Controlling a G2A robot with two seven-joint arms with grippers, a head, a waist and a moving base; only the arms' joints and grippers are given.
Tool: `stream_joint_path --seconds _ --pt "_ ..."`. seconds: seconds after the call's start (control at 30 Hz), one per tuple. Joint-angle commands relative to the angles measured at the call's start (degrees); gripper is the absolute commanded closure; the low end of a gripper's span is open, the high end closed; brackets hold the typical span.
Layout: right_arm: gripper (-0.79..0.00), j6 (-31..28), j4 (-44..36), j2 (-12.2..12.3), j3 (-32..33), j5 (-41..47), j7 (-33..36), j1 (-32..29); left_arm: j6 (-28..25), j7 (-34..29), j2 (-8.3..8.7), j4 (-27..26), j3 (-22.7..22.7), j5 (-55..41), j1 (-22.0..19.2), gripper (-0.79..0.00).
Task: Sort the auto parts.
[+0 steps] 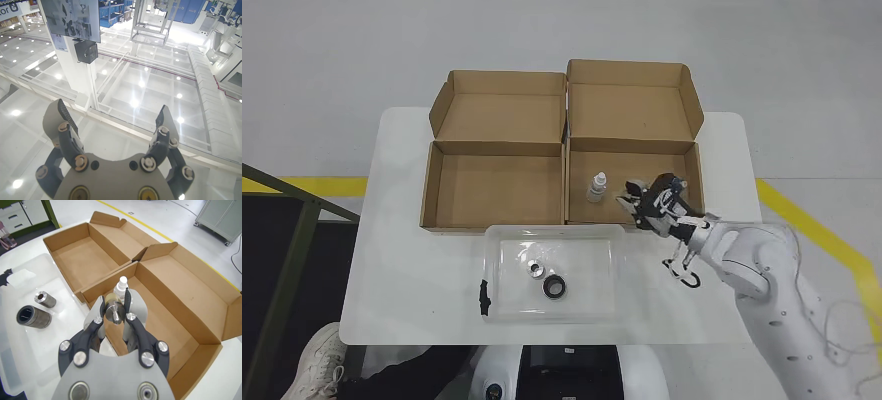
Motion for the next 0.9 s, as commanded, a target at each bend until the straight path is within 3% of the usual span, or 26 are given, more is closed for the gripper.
stream_joint_path --seconds 0.0,0.33,0.87 --pt "0.0 0.24 1.37 -0.09 -1.07 0.09 2.84 1.44 0.0 0.0 0.0 0.0 0.0 0.0 0.0 -0.785" --pt "0.0 3.28 7.53 -0.85 -6.33 1.58 15.73 9.3 0.0 0.0 0.0 0.0 0.0 0.0 0.0 -0.785" --pt "0.0 7.73 15.9 -2.71 -14.9 -0.03 25.64 18.62 0.0 0.0 0.0 0.0 0.0 0.0 0.0 -0.785"
